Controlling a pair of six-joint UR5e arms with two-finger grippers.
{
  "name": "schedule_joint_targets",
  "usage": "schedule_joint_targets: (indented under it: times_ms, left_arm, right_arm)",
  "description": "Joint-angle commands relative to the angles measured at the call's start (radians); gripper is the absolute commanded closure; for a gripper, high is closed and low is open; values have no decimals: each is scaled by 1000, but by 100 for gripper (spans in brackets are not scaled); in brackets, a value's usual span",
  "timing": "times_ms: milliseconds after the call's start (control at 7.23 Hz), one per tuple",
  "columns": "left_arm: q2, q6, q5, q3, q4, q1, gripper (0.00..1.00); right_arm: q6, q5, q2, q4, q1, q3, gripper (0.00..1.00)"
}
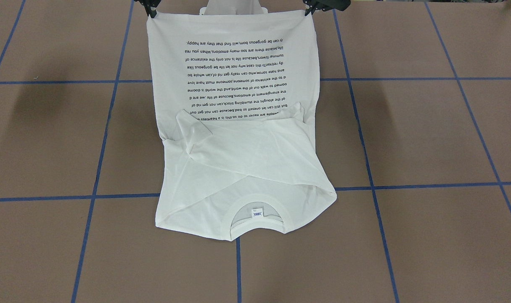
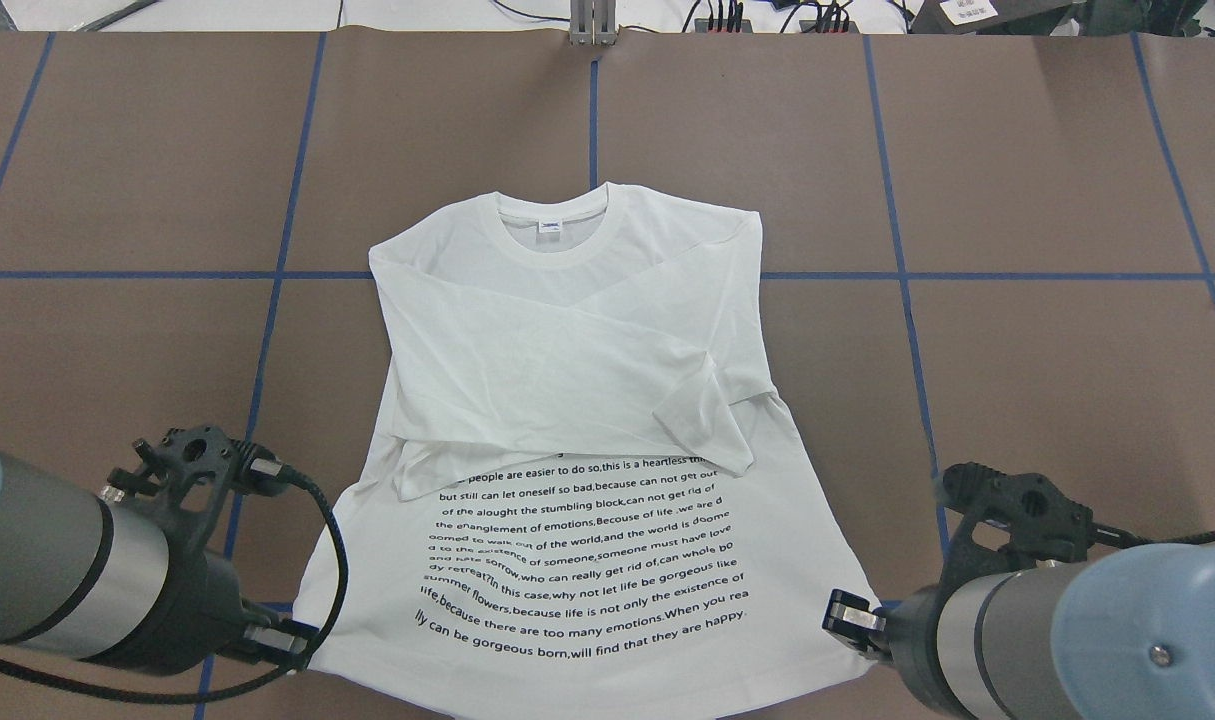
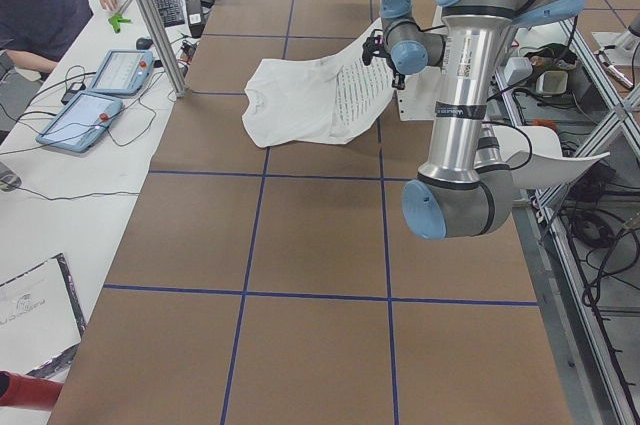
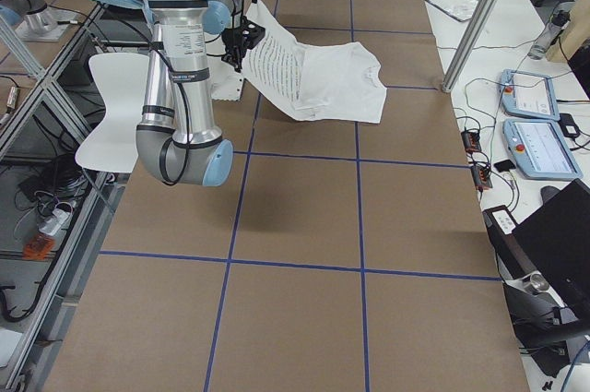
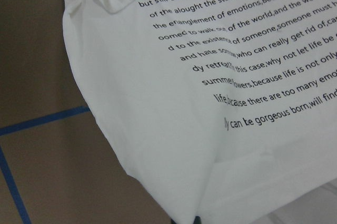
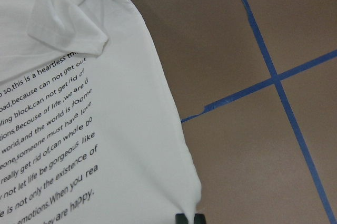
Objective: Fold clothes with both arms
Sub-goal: 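Carry the hem with both grippers over the shirt toward the collar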
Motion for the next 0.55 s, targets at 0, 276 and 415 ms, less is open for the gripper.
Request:
schedule_joint_targets:
  times_ms: [0, 276, 415]
  left_arm:
    - [-100, 113, 4, 102, 15, -185, 100]
    - [-178, 116, 5, 180, 14, -302, 100]
    - [-213, 115, 14, 232, 14, -324, 100]
  right_arm:
    - [-141, 5, 84, 0, 140, -94, 100]
    - [-237, 63, 141, 6, 329, -163, 100]
    - [-312, 57, 196, 9, 386, -240, 100]
